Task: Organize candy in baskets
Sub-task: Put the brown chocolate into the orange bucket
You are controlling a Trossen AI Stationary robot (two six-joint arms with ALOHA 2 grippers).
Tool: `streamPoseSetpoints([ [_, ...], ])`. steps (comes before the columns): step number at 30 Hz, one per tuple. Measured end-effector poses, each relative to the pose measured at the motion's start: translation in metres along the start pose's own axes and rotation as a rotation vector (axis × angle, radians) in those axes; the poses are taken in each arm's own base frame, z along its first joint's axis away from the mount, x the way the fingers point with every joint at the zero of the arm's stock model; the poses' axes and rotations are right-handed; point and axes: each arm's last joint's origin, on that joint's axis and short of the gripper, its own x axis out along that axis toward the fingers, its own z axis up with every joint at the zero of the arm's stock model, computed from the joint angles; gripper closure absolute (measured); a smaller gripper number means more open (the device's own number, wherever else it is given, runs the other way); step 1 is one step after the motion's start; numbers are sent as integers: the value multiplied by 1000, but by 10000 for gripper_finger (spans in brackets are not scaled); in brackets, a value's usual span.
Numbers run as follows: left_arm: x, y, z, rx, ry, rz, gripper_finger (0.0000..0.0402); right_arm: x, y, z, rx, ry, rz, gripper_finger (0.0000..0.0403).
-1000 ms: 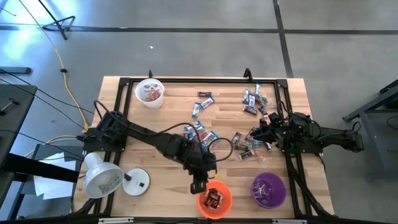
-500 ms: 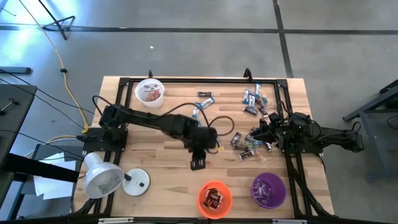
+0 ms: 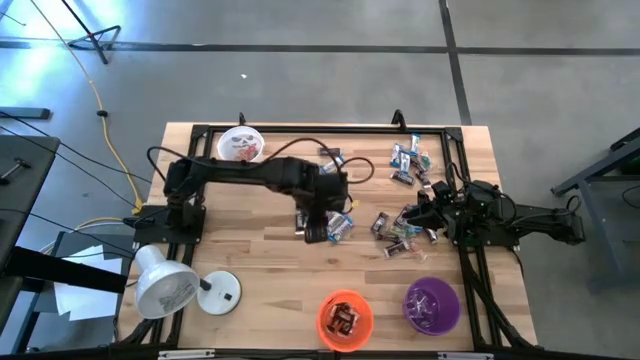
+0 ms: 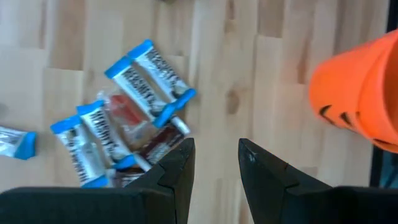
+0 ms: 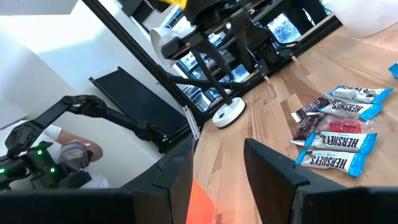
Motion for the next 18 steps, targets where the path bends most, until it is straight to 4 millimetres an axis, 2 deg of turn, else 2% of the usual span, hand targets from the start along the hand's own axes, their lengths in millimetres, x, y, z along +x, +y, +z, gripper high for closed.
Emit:
streamPoseSetpoints([
  [9, -4, 31, 1, 10, 11, 27, 289, 0, 0, 0, 0, 0, 0, 265],
  [18, -8, 52, -3, -12, 48, 44, 289, 0, 0, 0, 0, 0, 0, 265],
])
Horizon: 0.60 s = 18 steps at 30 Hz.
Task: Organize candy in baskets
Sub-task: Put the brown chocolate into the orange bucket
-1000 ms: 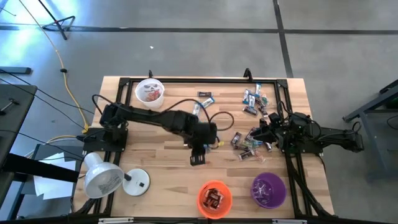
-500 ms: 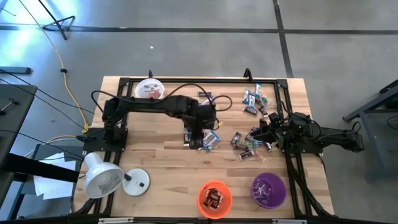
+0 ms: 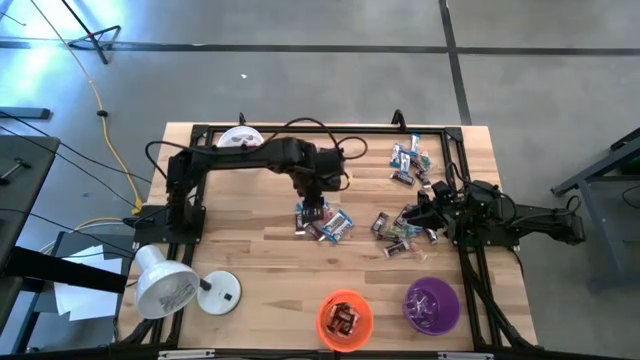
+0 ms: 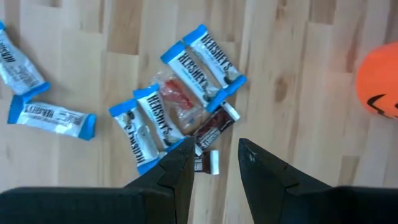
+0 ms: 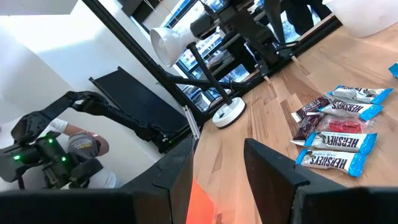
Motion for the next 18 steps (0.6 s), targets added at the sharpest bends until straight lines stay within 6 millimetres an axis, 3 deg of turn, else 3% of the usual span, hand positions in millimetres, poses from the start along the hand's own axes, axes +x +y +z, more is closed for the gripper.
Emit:
streamPoseSetpoints([
  [18, 0, 1, -1, 16, 9, 1, 289, 0, 0, 0, 0, 0, 0, 265],
])
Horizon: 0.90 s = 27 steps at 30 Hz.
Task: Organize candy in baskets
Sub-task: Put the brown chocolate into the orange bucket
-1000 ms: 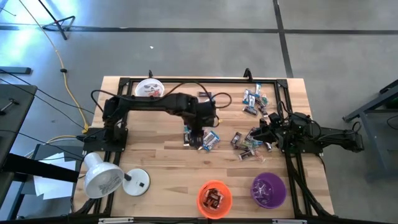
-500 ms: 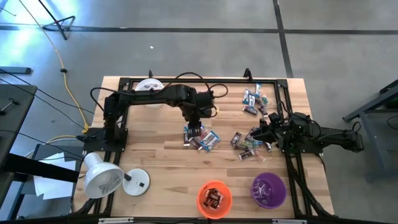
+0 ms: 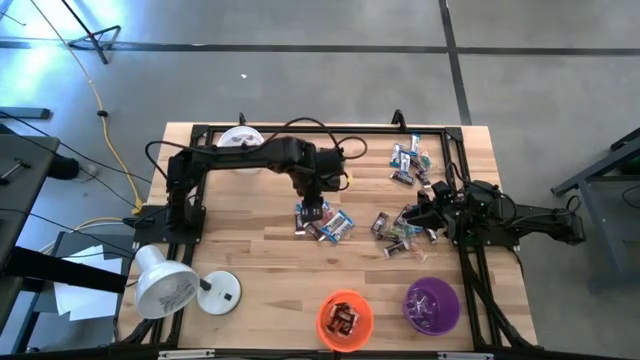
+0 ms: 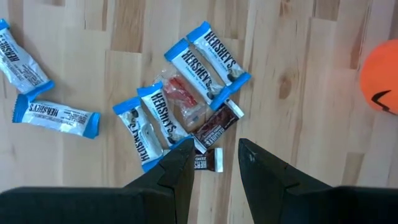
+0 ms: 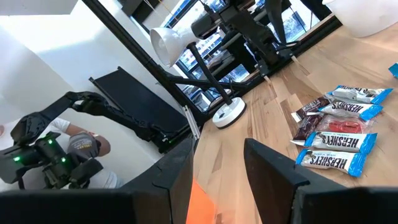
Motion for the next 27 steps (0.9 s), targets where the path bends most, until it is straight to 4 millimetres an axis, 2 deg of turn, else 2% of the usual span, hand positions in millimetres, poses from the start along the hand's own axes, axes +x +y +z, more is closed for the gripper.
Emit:
streamPoseSetpoints([
  [9, 1, -8, 0, 34, 3, -6, 289, 0, 0, 0, 0, 0, 0, 265],
  [27, 1, -7, -3, 98, 37, -4, 289, 0, 0, 0, 0, 0, 0, 265],
])
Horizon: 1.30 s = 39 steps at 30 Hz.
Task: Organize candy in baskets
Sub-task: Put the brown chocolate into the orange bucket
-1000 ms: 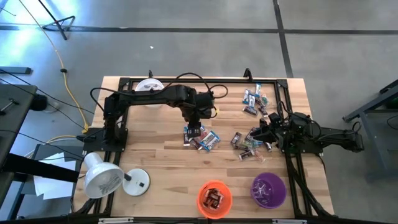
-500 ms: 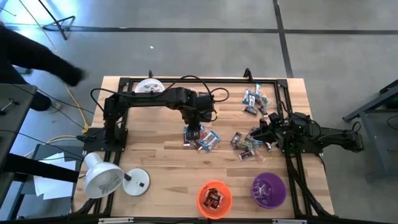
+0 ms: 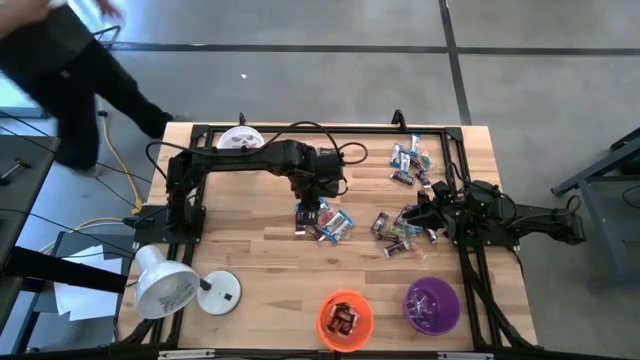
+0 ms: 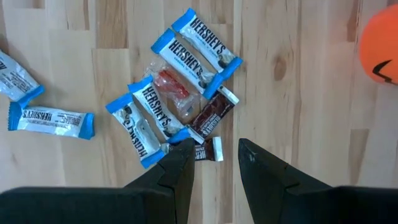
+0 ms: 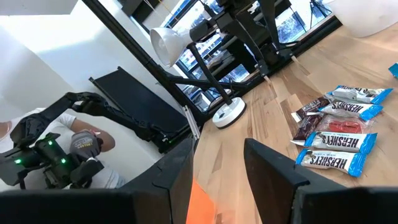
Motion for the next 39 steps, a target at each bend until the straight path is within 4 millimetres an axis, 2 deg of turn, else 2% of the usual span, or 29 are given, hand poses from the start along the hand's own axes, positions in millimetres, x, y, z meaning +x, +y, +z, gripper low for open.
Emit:
streamPoseSetpoints([
  [6, -1, 7, 1, -11, -18, 36, 289, 0, 0, 0, 0, 0, 0, 265],
  [14, -3, 27, 3, -54, -62, 84, 289, 0, 0, 0, 0, 0, 0, 265],
  [21, 4, 60, 3, -136, -65, 133, 289, 0, 0, 0, 0, 0, -1, 265],
  [32, 35, 111, 1, -232, -53, 113, 289, 0, 0, 0, 2, 3, -3, 265],
  [39, 38, 134, -7, -249, -34, 103, 286, 0, -1, 0, 3, 5, -5, 265],
])
